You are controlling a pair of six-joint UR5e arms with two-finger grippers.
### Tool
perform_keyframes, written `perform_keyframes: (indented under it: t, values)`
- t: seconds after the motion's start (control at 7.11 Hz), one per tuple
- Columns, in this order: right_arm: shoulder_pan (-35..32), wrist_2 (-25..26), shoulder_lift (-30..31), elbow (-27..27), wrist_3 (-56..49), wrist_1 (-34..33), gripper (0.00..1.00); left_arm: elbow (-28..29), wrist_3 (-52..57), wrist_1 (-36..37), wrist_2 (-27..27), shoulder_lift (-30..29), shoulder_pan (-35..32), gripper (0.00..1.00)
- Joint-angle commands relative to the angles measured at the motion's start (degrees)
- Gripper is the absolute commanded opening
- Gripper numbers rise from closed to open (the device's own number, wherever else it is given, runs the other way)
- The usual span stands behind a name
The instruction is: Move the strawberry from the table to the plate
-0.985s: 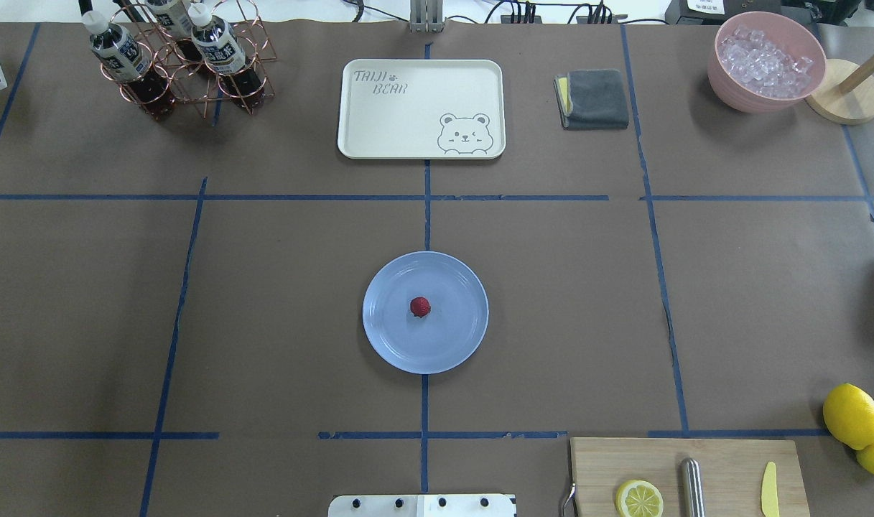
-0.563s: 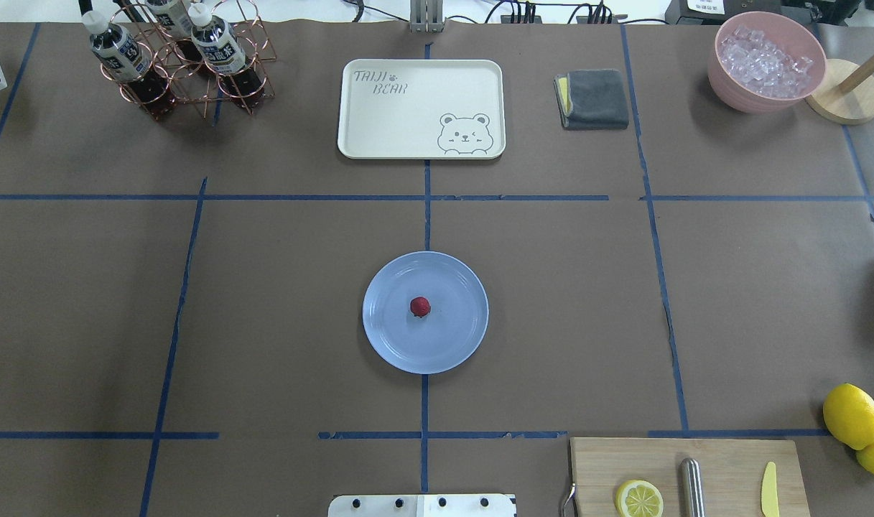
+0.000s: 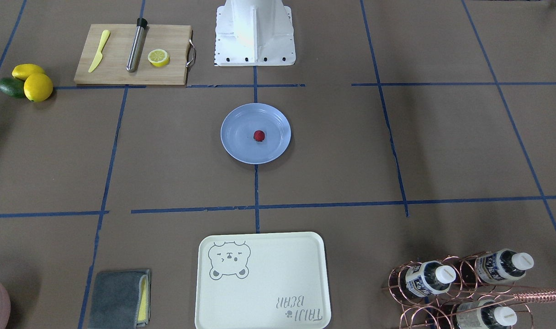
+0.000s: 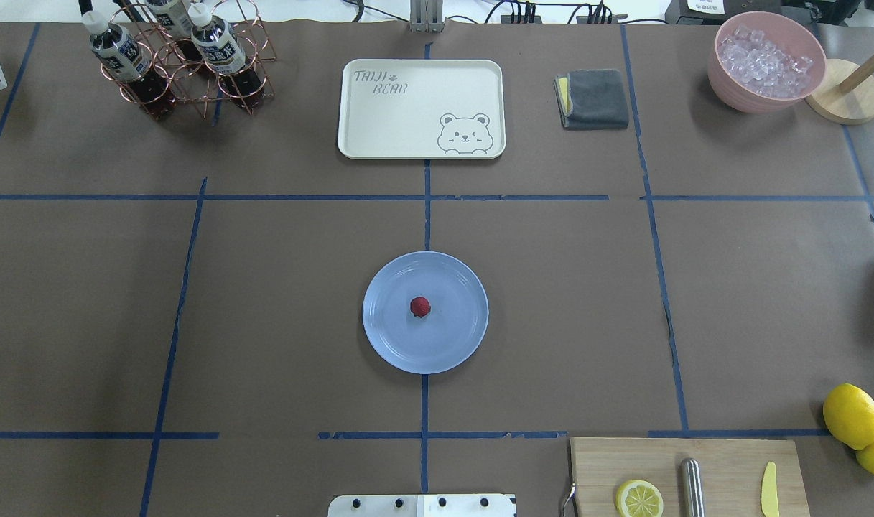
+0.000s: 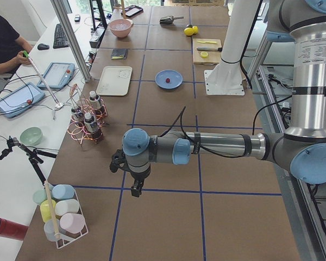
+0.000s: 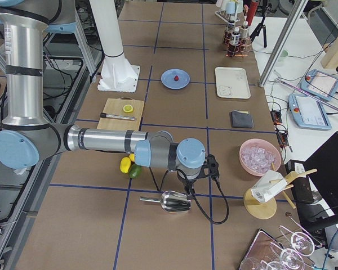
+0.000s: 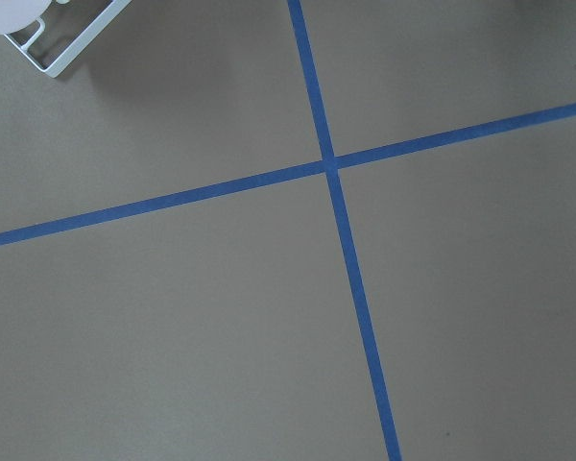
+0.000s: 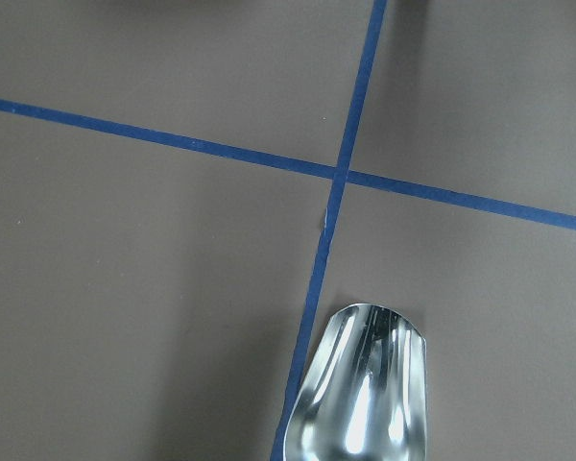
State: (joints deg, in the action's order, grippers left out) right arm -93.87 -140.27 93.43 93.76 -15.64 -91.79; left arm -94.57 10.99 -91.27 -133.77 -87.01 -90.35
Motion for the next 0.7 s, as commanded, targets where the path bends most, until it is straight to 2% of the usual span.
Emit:
perform_keyframes:
  t: [0.0,0.56]
  values:
    - [0.0,0.0,0.0,0.1,0.0,0.0,1.0,0.1,0.0,-0.1,0.0,-0.1,0.0,1.0]
    - [0.0,0.0,0.0,0.5,0.0,0.0,1.0,0.1,0.0,-0.1,0.0,-0.1,0.0,1.0]
